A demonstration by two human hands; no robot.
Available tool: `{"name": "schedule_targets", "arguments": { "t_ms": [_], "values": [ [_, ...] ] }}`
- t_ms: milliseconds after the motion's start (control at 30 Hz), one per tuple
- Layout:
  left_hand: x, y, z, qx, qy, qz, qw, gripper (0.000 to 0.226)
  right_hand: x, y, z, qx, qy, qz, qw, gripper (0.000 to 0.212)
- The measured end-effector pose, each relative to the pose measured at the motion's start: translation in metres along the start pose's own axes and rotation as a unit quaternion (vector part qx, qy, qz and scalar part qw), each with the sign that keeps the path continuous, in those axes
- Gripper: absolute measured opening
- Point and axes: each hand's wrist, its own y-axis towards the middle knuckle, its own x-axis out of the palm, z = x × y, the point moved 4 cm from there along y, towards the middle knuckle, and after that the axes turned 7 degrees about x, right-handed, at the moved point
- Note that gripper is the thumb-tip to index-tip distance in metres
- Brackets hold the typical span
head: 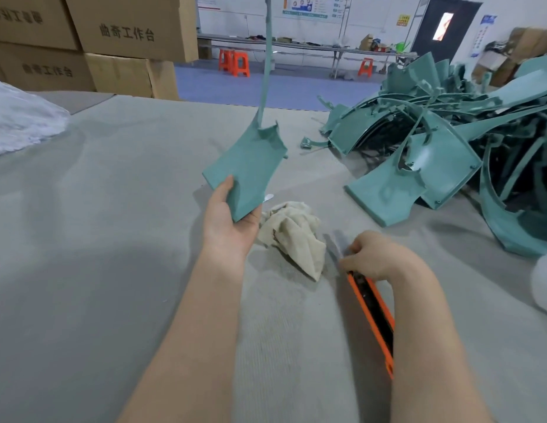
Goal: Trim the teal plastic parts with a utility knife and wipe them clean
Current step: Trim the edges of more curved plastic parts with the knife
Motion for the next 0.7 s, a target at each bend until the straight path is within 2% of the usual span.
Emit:
{"name": "schedule_targets", "arguments": {
  "t_ms": [100, 133, 200, 267, 333, 400, 467, 500, 633, 700],
  "values": [
    [-0.001, 0.003, 0.007, 0.041, 0.053, -0.016, 0.998, 0.012, -0.015, 0.009, 0.009, 0.014, 0.132, 0.126, 0.983, 0.021],
    [-0.001, 0.004, 0.01, 0.063, 0.082, -0.029, 0.994, 0.015, -0.021, 0.008, 0.009, -0.004, 0.21, 0.175, 0.962, 0.018],
    [0.0, 0.005, 0.015, 0.114, 0.156, -0.057, 0.98, 0.013, -0.034, 0.001, 0.001, -0.074, 0.359, 0.251, 0.896, 0.015],
    [0.002, 0.004, 0.016, 0.151, 0.229, -0.069, 0.959, 0.012, -0.042, -0.005, -0.017, -0.15, 0.452, 0.259, 0.84, 0.013],
    [0.004, 0.004, 0.017, 0.185, 0.279, -0.077, 0.939, 0.01, -0.044, -0.003, -0.036, -0.188, 0.491, 0.232, 0.818, 0.019],
    [0.003, 0.005, 0.02, 0.231, 0.326, -0.084, 0.913, 0.012, -0.038, 0.002, -0.049, -0.185, 0.507, 0.206, 0.816, 0.022],
    [-0.001, 0.007, 0.027, 0.282, 0.392, -0.081, 0.872, 0.014, -0.028, 0.009, -0.053, -0.163, 0.524, 0.182, 0.816, 0.019],
    [-0.004, 0.008, 0.03, 0.305, 0.419, -0.073, 0.852, 0.014, -0.022, 0.013, -0.053, -0.15, 0.516, 0.17, 0.826, 0.016],
    [-0.019, 0.015, 0.038, 0.374, 0.478, 0.001, 0.795, 0.008, -0.004, 0.029, -0.043, -0.106, 0.399, 0.107, 0.904, 0.007],
    [-0.027, 0.017, 0.037, 0.388, 0.502, 0.035, 0.772, 0.008, -0.002, 0.034, -0.034, -0.083, 0.401, 0.098, 0.907, 0.004]
  ]
}}
